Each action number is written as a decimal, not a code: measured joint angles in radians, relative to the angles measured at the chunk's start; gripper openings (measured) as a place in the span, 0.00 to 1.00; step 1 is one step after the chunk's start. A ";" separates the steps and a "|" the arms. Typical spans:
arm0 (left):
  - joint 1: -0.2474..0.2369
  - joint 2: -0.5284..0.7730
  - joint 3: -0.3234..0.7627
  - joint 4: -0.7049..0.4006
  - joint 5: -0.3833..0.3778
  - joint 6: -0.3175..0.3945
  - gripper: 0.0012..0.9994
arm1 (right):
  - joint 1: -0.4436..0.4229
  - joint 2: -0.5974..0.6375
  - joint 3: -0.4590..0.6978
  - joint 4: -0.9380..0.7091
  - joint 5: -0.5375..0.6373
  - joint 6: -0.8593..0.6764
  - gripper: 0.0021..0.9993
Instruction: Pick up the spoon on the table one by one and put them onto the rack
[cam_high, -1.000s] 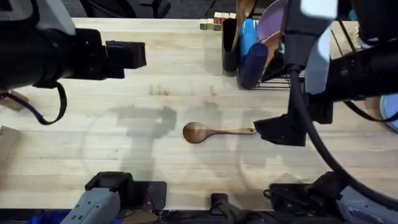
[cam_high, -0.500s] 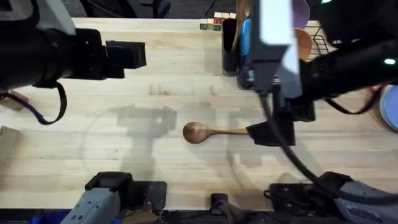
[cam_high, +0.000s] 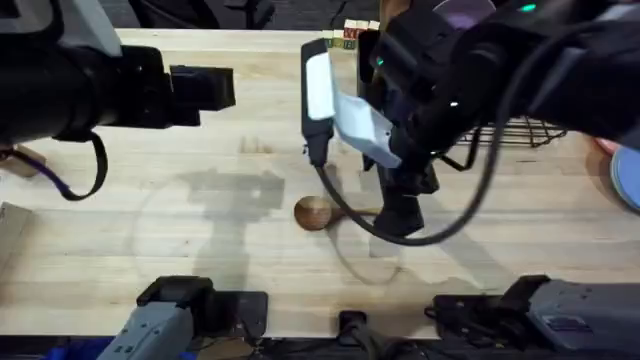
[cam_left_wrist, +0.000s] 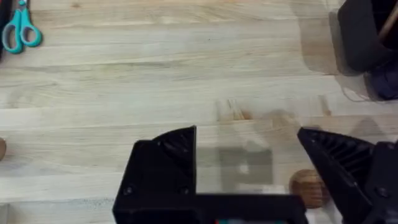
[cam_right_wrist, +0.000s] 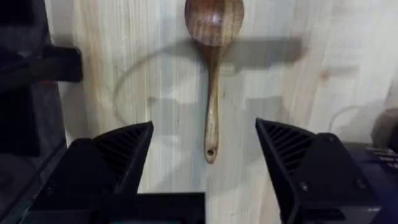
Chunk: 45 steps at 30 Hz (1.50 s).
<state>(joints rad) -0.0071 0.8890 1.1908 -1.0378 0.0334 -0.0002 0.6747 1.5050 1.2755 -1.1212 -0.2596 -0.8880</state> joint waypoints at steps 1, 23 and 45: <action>0.000 0.000 0.000 0.000 0.000 0.000 0.99 | 0.004 0.013 0.000 0.005 0.000 0.000 1.00; 0.000 0.000 0.000 0.000 0.000 0.000 0.99 | 0.073 0.112 -0.161 0.327 -0.007 -0.011 1.00; 0.000 0.000 0.000 -0.001 0.000 0.000 0.99 | 0.152 0.210 -0.202 0.411 0.117 -0.005 0.71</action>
<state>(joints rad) -0.0068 0.8890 1.1908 -1.0383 0.0334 -0.0002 0.8265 1.7149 1.0737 -0.7099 -0.1429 -0.8926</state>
